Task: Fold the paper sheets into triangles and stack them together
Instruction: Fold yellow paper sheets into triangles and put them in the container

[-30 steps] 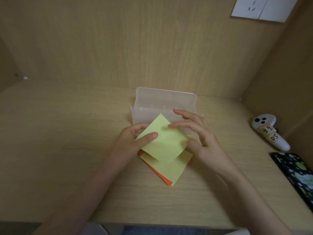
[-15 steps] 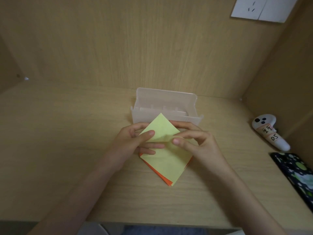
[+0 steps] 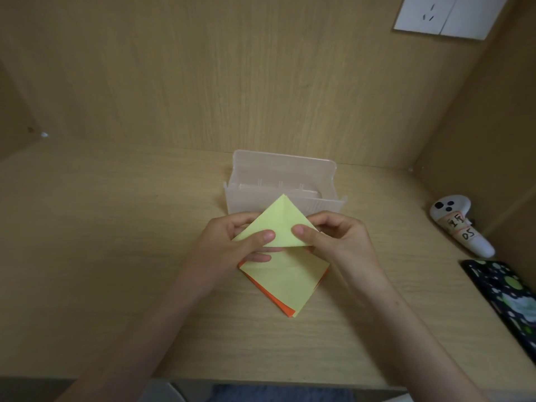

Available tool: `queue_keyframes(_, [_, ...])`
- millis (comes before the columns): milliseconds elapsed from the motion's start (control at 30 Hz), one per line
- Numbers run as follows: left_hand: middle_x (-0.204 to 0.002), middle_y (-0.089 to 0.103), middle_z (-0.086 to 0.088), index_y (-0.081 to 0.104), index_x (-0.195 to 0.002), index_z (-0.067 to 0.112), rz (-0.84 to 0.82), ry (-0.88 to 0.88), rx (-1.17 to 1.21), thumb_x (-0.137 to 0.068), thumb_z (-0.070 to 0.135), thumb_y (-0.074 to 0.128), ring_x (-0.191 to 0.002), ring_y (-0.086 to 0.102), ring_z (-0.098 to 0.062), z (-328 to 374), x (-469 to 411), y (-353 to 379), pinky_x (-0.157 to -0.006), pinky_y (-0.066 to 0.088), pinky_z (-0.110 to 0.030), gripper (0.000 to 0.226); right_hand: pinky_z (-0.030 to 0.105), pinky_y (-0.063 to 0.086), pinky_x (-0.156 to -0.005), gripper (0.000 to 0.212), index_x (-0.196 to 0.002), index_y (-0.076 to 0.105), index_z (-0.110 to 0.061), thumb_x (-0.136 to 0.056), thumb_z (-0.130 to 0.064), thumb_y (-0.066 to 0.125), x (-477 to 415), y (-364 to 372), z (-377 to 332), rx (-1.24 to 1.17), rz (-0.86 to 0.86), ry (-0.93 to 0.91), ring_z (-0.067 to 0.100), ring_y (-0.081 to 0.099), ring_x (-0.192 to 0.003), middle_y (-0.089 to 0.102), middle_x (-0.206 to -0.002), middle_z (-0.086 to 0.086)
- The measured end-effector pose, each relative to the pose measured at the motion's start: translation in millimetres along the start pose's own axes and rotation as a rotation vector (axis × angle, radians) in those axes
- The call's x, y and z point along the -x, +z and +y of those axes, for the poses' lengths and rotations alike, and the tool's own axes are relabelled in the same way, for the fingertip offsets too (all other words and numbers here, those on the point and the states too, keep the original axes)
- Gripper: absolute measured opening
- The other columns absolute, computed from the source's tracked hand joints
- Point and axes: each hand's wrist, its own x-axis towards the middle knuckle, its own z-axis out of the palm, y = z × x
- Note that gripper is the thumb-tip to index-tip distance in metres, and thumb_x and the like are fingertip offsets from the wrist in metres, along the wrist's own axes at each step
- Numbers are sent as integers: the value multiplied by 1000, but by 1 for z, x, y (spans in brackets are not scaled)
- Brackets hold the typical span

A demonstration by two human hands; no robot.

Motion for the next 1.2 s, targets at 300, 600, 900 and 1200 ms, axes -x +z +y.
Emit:
queue_keyframes(300, [-87, 75, 6, 67, -98, 18, 26, -9, 20, -80, 3, 67, -76, 73, -20, -1, 3, 1, -59, 57, -20, 23, 19, 50, -53, 28, -95, 61, -7, -72, 8, 70, 0, 3, -5, -157, -20, -3, 10, 57, -61, 63, -68, -2])
queue_keyframes(600, [-82, 75, 6, 67, -92, 18, 6, -21, -3, -81, 1, 66, -75, 73, -19, 3, 4, 2, -59, 58, -20, 21, 21, 51, -54, 22, -90, 64, -5, -73, 6, 70, 3, 4, -6, -167, -29, 2, 17, 60, -68, 67, -78, 7])
queue_keyframes(900, [-77, 75, 0, 69, -92, 14, 26, -70, -183, -70, 6, 78, -73, 73, -15, 7, 7, 4, -63, 59, -24, 25, 20, 50, -51, 24, -94, 61, -2, -73, 9, 69, 6, 5, -9, -145, -54, -25, 11, 57, -65, 64, -75, 4])
queue_keyframes(1200, [-70, 74, 0, 69, -89, 17, 36, -83, -337, -68, 10, 80, -67, 70, -8, 11, 9, 4, -64, 57, -22, 25, 21, 52, -57, 25, -90, 63, -8, -72, 7, 72, 9, 4, -9, -73, -66, -63, 18, 57, -72, 63, -77, 5])
